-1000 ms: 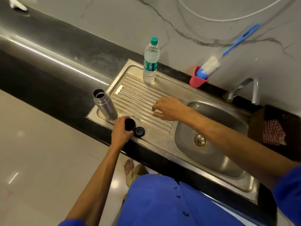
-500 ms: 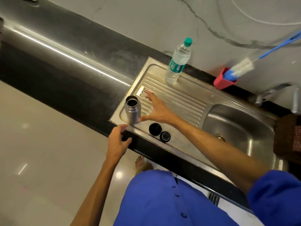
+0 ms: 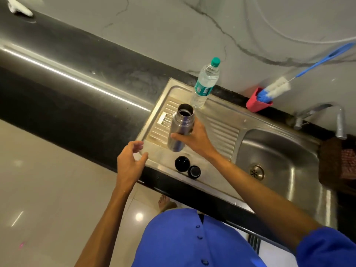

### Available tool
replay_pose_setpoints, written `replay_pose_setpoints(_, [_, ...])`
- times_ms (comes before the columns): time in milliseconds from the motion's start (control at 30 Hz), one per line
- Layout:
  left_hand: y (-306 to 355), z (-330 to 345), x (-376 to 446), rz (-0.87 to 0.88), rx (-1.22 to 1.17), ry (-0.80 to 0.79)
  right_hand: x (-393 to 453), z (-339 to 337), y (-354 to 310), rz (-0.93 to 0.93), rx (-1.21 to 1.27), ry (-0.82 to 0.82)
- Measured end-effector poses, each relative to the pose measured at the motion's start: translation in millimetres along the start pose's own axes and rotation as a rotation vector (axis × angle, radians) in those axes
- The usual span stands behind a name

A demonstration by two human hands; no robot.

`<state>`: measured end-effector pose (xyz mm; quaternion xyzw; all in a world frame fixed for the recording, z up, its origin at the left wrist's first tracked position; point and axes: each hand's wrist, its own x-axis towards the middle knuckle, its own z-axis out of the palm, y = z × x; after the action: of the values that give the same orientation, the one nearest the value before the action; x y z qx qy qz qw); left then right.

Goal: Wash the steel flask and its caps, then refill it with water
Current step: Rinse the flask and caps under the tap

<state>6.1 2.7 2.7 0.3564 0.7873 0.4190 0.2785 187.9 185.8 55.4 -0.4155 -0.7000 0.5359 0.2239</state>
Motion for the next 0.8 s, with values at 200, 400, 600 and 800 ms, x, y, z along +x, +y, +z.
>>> replay_pose_setpoints(200, [62.8, 62.4, 0.4, 0.159, -0.036, -0.096, -65.3, -131.8, 18.8, 0.017, -0.199, 0.137])
replay_pose_setpoints(400, [113.9, 154.5, -20.5, 0.292, 0.137, -0.173, -162.3, -249.9, 72.7, 0.109, -1.38, 0.227])
replay_pose_setpoints(600, [164.7, 271.8, -54.3, 0.433, 0.353, -0.403, -219.7, -346.7, 107.1, 0.257, -1.822, 0.0])
replay_pose_setpoints(800, [201.4, 370.5, -71.5, 0.764, 0.844, -0.507, -242.2, -402.2, 131.1, 0.259, -2.152, -0.095])
